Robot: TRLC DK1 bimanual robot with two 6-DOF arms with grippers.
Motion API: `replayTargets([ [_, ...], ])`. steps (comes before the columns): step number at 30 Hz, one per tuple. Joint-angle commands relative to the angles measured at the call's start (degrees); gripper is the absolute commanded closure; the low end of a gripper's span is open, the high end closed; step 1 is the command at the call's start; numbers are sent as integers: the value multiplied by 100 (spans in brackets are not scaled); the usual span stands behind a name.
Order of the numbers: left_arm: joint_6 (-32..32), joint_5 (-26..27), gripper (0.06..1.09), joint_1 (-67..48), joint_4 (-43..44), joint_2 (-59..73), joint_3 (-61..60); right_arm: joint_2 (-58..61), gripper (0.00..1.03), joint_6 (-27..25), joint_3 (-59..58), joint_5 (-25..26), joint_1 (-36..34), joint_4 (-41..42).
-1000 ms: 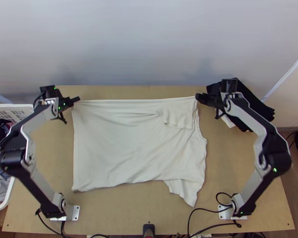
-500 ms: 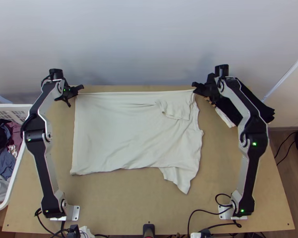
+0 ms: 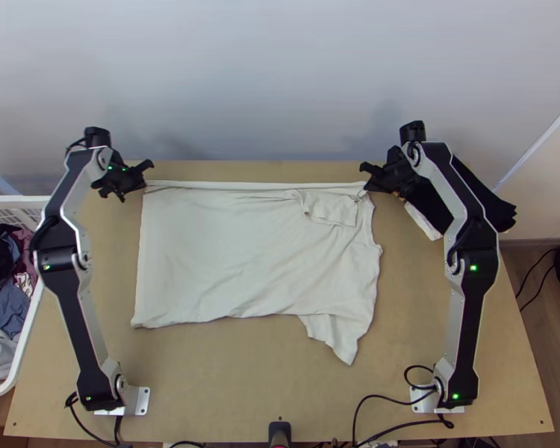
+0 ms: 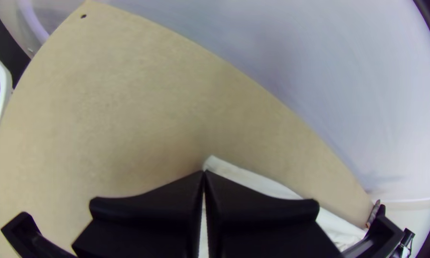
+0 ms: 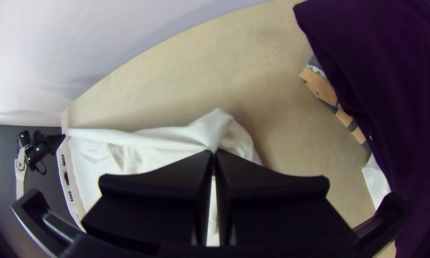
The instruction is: Fold the t-shirt
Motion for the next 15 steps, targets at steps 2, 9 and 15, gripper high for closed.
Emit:
replayTargets([
  [2, -144, 190, 105, 141, 39, -690, -557, -561, 100, -162, -443, 44, 41, -80],
  [9, -179, 322, 105, 185, 584, -1490, -1717, -948, 100, -250, -1075, 44, 41, 0],
  [15, -179, 418, 105, 229, 900, -2009, -2552, -1361, 100, -338, -1761, 53, 32, 210],
])
